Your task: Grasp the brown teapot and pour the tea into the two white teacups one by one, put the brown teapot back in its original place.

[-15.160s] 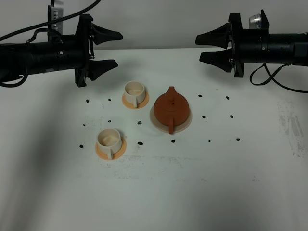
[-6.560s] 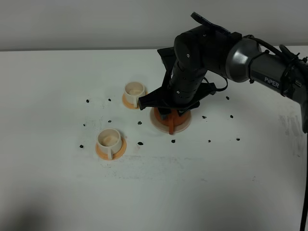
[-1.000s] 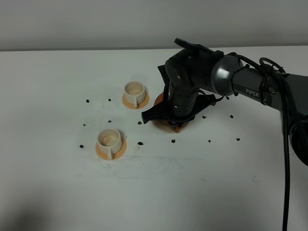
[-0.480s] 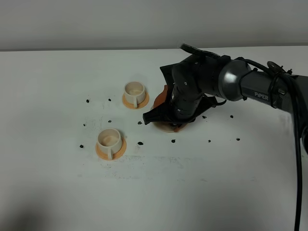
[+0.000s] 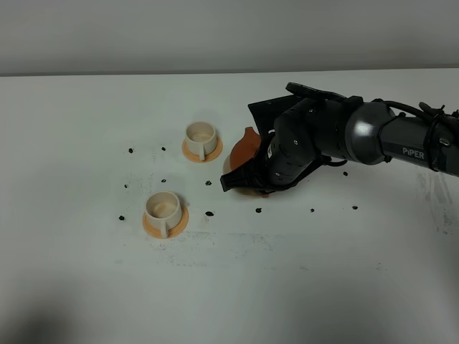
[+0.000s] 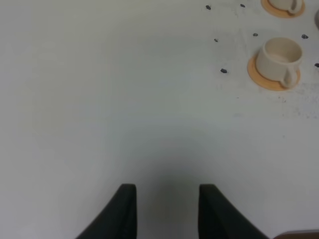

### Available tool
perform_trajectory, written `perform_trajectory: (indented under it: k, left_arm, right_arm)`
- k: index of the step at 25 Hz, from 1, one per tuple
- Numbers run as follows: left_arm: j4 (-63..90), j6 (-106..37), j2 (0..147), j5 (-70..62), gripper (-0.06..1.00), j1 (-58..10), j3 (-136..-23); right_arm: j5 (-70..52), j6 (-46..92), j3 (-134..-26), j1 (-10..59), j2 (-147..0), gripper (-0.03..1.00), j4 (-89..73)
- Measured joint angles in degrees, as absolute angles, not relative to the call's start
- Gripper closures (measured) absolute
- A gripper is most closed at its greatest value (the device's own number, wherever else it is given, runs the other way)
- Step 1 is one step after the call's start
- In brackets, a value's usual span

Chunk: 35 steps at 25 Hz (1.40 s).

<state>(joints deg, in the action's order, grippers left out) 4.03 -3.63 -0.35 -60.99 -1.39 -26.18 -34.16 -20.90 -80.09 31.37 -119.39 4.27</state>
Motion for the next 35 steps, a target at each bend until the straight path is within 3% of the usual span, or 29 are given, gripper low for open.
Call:
perform_trajectory:
  k: [20, 35]
  left_arm:
    - [4.0, -3.7, -0.4, -61.0, 0.66, -1.4, -26.2]
    - [4.0, -3.7, -0.4, -60.9, 0.66, -1.4, -26.2]
  right_arm:
    - [-21.4, -20.8, -71.8, 31.4, -116.4, 0.88, 7.5]
    - [-19.9, -20.8, -71.1, 31.4, -113.5, 0.88, 10.2]
